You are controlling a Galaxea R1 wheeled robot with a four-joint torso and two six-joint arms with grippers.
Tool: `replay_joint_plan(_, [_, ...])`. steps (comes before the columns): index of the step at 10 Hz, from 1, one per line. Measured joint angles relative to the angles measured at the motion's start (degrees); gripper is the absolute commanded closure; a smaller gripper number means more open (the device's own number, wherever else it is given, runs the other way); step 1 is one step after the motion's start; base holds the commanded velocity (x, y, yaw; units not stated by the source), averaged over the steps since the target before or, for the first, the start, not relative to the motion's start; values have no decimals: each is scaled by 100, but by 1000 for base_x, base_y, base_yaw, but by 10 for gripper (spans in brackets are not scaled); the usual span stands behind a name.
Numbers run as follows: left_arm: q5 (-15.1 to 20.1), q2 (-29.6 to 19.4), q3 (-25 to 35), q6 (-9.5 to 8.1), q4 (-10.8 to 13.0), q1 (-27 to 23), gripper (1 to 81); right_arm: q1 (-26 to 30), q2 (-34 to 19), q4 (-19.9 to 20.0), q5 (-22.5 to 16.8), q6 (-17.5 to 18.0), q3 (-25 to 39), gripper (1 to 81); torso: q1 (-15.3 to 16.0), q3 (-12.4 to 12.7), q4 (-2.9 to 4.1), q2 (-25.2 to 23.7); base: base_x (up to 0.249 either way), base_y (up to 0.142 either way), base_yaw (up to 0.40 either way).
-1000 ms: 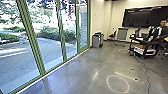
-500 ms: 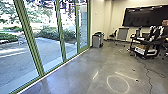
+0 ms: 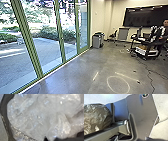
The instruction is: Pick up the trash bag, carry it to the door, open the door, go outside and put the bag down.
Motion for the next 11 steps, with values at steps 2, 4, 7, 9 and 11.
replay_joint_plan(2, [0, 0, 0, 0, 0, 0, 811, -2, -1, 0, 0, 0, 0, 10, 0, 0, 0, 0, 125, 0, 0])
replay_joint_plan(4, [0, 2, 0, 0, 0, 0, 811, 2, -1, 0, 2, 0, 0, 10, 0, 0, 0, 0, 125, 0, 0])
replay_joint_plan(7, [28, 0, 0, 0, 0, 33, 811, -33, 0, -13, -11, -2, 0, 10, 4, 305, 0, 2, 125, 0, 0])
replay_joint_plan(9, [27, 0, 0, 0, 0, 45, 811, -44, 0, -28, -2, -2, 0, 10, -5, 574, 0, -5, 125, 0, 0])
replay_joint_plan(11, [63, 0, -1, 0, 0, 127, 811, -107, -1, -30, -39, 0, 0, 10, -5, 642, -59, -5, 125, 0, 0])
